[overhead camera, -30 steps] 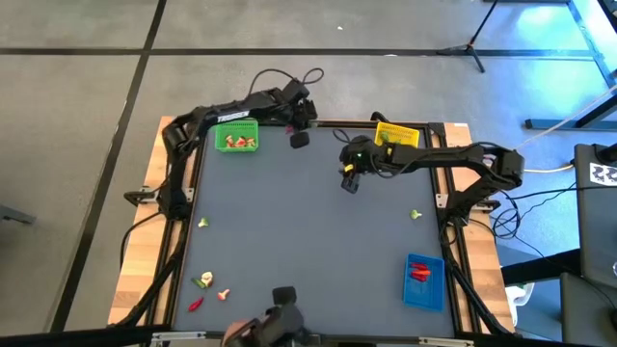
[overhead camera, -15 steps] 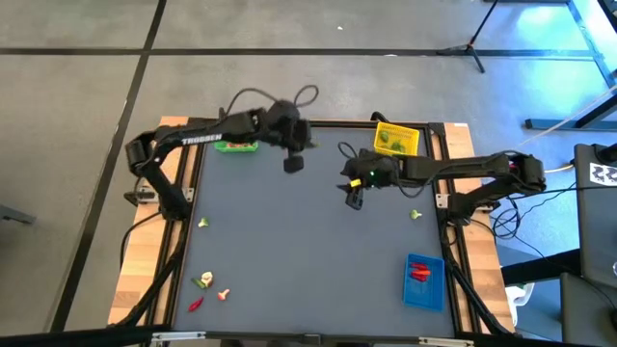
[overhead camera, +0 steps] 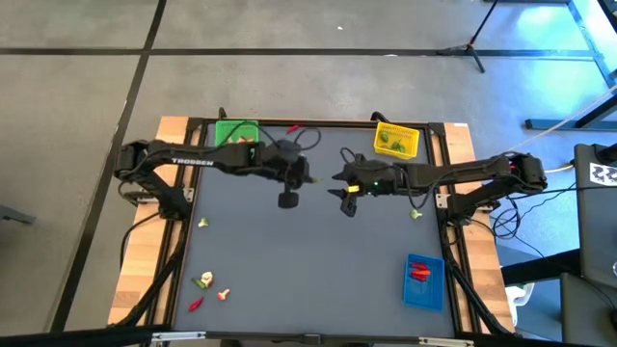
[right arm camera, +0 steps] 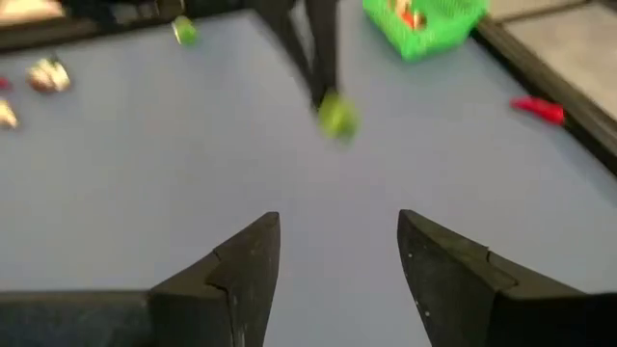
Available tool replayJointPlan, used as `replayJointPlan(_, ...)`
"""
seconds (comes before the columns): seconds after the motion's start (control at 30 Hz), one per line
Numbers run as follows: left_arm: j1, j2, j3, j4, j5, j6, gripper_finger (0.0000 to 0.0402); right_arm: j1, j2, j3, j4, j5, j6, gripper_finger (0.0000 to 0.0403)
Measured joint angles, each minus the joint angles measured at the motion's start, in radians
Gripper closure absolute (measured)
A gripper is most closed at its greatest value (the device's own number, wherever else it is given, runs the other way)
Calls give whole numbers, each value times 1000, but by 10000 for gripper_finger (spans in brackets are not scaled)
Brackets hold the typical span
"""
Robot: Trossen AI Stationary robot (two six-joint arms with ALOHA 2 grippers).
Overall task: Sort produce into baskets
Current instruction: Put the green chili pepper into the blue bin
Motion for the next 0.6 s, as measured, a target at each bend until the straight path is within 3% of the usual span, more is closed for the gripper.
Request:
replayJointPlan(0.47, -60, 0, 0, 93, -33, -5, 397, -1, 56, 0, 208, -89, 0, 195)
replayJointPlan(0.6, -74, 0, 0, 100, -33, 14, 396, -1, 67, 0, 267, -128, -24, 225)
